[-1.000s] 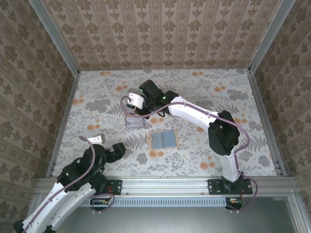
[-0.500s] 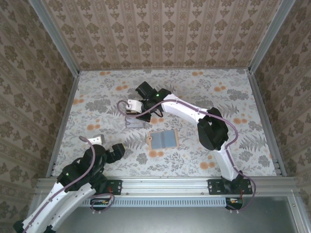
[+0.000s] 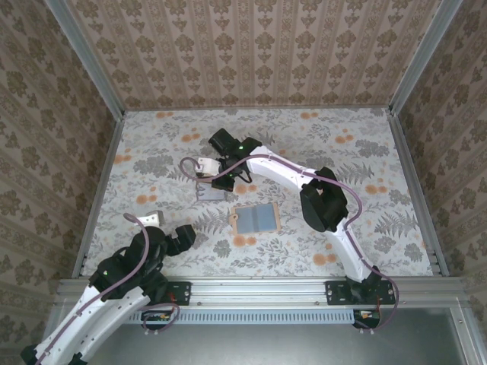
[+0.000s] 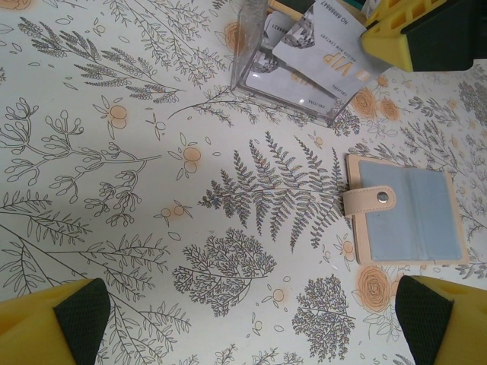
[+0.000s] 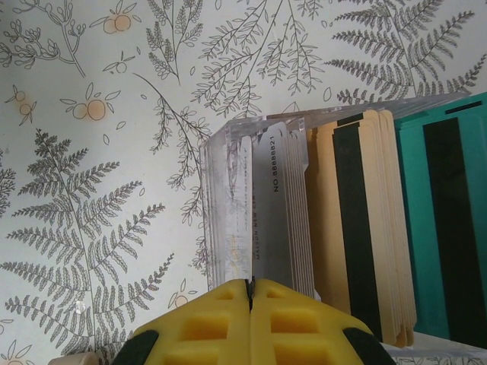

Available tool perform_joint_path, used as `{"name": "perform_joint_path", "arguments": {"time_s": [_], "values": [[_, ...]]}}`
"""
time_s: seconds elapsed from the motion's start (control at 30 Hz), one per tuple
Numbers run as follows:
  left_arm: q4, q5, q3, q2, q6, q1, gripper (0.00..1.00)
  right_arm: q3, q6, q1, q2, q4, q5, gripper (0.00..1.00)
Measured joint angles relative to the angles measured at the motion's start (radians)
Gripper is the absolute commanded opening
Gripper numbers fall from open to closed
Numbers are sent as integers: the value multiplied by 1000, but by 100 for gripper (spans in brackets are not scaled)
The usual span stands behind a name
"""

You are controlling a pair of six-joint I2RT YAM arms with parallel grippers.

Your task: Take the credit cards out of the card holder

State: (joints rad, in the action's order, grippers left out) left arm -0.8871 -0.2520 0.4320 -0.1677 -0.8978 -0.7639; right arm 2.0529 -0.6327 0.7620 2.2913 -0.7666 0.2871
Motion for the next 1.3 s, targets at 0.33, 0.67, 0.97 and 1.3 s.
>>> {"name": "perform_joint_path", "arguments": {"time_s": [0.33,0.67,0.97,1.3], "values": [[0,0,0,0,0,0,100,23,0,0,16,-27,6,0],[0,0,0,7,0,0,100,56,0,0,16,-34,5,0],[-3,0,0,19,0,0,100,67,0,0,16,-35,5,0],[-3,0,0,19,0,0,100,93,-1,-6,12,-35,6,0]]}}
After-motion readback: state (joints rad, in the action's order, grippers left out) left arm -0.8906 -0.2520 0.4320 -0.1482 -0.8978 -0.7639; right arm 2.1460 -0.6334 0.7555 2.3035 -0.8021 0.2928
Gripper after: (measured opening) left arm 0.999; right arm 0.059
